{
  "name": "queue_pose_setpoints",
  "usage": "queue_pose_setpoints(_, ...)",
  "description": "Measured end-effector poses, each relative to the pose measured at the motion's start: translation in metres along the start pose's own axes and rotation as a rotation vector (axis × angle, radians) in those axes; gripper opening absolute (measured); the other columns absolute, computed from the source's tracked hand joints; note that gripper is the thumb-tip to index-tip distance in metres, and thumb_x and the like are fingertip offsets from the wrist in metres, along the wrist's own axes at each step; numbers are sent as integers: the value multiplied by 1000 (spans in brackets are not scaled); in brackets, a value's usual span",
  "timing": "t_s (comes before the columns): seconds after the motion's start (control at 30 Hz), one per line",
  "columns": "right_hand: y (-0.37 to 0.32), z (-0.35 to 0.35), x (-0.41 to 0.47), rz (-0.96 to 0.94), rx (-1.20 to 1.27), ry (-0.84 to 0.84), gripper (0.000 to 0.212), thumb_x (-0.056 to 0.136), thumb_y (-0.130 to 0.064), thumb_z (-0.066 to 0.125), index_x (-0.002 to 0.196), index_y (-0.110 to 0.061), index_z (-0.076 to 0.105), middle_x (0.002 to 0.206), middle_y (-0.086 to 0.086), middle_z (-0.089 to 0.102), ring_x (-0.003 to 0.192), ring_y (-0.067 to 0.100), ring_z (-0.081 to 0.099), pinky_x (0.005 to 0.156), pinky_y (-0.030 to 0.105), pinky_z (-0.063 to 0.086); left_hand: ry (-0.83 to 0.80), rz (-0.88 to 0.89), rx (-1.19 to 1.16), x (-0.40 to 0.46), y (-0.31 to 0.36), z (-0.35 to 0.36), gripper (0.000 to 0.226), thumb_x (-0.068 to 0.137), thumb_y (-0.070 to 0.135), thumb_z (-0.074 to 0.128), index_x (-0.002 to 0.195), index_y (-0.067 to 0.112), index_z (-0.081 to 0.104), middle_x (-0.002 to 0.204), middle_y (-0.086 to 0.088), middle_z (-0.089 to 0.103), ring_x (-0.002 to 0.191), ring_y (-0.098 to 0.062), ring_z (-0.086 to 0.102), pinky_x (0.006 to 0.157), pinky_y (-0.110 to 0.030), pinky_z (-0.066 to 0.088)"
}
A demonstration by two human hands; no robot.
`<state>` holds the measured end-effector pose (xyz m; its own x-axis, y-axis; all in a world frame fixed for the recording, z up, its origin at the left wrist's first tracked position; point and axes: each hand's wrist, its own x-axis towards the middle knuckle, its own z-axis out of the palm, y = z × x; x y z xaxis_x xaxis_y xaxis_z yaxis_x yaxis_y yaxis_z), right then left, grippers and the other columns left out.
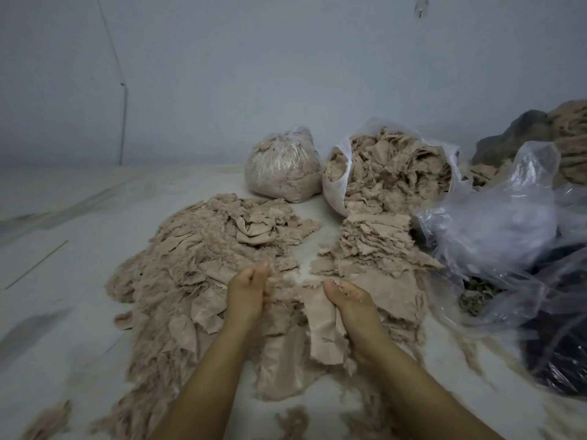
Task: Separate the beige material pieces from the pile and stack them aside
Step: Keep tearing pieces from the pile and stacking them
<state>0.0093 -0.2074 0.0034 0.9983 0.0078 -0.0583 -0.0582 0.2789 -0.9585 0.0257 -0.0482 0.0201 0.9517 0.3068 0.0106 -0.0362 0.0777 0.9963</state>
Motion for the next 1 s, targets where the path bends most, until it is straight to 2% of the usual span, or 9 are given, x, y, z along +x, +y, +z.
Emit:
queue_pose_setpoints(0.13, 6, 12, -1, -67, -15, 60, 20, 94, -20, 58, 89, -2, 66, 85, 17, 72, 79, 34, 67, 75, 44, 52, -367, -198, 90, -22, -6, 21, 45, 81, 52, 62, 85, 8, 69, 80, -11, 72, 71, -24, 69, 62, -32, 54)
queue_pose_setpoints(0.23, 10, 5, 1, -165, -196, 196, 32, 95, -26, 58, 72, -3, 61, 63, 8, 60, 60, 24, 55, 59, 35, 45, -263, -155, -34, -27, -6, 27, 20, 92, 26, 58, 89, 7, 64, 76, -13, 69, 59, -24, 64, 47, -28, 50)
queue_pose_setpoints(0.33, 9, -13, 2, -190, -269, 318, 39, 97, -35, 50, 63, -15, 54, 49, -2, 43, 49, 17, 39, 51, 28, 32, -198, -179, -51, -18, 2, 16, 18, 97, 18, 51, 91, 9, 64, 73, -9, 67, 58, -22, 61, 49, -26, 46)
queue_pose_setpoints(0.5, 5, 0, -2, -93, -240, -25, 39, 81, -60, 56, 91, -24, 66, 85, -3, 69, 79, 12, 65, 72, 29, 54, -415, -207, 37, -19, 11, 16, 20, 93, 16, 56, 94, 1, 69, 85, -18, 72, 71, -23, 67, 64, -29, 54)
queue_pose_setpoints(0.6, 2, 8, -2, -200, -216, -14, 18, 85, -36, 67, 77, -21, 66, 69, -5, 68, 65, 11, 63, 58, 23, 49, -401, -222, 40, -21, 11, 17, 40, 89, 23, 62, 108, -12, 61, 107, -35, 62, 87, -34, 61, 83, -44, 49)
queue_pose_setpoints(0.7, 2, 5, 3, -270, -219, 168, 29, 97, -26, 55, 70, -16, 54, 61, -5, 58, 59, 12, 53, 59, 31, 44, -476, -320, -39, -26, 9, 11, 51, 78, 31, 69, 112, -7, 63, 110, -28, 65, 101, -39, 62, 97, -50, 45)
queue_pose_setpoints(0.8, 3, 5, 4, -296, -303, 242, 37, 99, -33, 48, 70, -10, 47, 62, 3, 49, 59, 16, 46, 59, 34, 39, -466, -355, -56, -30, -3, 13, 36, 78, 23, 70, 103, -2, 65, 88, -21, 66, 73, -30, 64, 68, -40, 56)
queue_pose_setpoints(0.87, 3, 2, 5, -316, -364, 292, 31, 99, -33, 47, 77, -11, 50, 67, 6, 54, 62, 19, 50, 61, 33, 41, -339, -331, -118, -30, -8, 18, 19, 91, 17, 59, 101, 1, 61, 65, -11, 58, 43, -13, 50, 38, -21, 44)
queue_pose_setpoints(1.0, -1, -14, 12, -369, -511, 394, 22, 99, -30, 47, 84, -17, 58, 74, -6, 59, 69, 9, 54, 63, 26, 41, -110, -193, -12, -25, -13, 20, 24, 94, 23, 57, 75, 9, 59, 56, -6, 53, 32, -6, 43, 32, -12, 30)
